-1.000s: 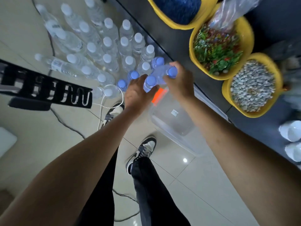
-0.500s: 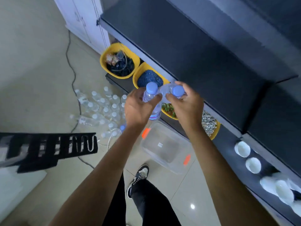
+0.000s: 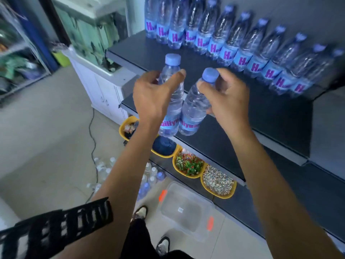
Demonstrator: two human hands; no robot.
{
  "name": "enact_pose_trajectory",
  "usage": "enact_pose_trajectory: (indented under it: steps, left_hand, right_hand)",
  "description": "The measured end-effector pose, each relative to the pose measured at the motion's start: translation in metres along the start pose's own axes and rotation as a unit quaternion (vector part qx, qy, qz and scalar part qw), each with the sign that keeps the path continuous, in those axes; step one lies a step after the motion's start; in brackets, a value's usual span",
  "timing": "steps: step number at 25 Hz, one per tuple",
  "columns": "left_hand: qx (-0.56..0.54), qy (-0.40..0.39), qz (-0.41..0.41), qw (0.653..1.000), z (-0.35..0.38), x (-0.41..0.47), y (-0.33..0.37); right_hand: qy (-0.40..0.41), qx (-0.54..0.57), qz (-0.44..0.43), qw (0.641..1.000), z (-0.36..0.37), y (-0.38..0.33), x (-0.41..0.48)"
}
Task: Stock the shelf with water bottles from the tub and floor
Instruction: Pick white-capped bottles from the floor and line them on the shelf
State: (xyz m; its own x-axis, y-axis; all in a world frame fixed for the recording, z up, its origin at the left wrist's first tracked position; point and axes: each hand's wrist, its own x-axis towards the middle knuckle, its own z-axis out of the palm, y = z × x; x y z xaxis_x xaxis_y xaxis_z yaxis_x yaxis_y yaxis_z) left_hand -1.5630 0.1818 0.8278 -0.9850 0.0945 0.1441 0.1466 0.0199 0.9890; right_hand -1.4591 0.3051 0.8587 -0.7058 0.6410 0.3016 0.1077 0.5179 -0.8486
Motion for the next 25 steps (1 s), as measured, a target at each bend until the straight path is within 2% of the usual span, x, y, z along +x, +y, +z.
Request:
enact_pose_trajectory:
  steps: [5, 13, 19, 23, 25]
  left_hand:
    - [0.0, -0.027, 0.0, 1.0, 0.023, 0.05, 0.023]
    - [0.075, -0.096, 0.017, 0.992, 0.069, 0.15, -0.018]
    - [0.101, -0.17, 0.098, 0.975, 0.102, 0.228, -0.034]
    - [0.079, -0.232, 0.088, 0.965, 0.115, 0.256, -0.044]
    - [0.038, -0.257, 0.084, 0.962, 0.114, 0.258, -0.054]
  right_hand:
    - [0.012, -0.051, 0.006, 0.999, -0.009, -0.009, 0.062]
    - [0.014, -0.101, 0.033, 0.994, 0.019, 0.036, 0.161]
    - [-0.036, -0.18, -0.036, 0.982, 0.042, 0.052, 0.219]
    - [-0.083, -0.191, -0.044, 0.977, 0.06, 0.061, 0.251]
    - [-0.071, -0.207, -0.052, 0.974, 0.064, 0.065, 0.261]
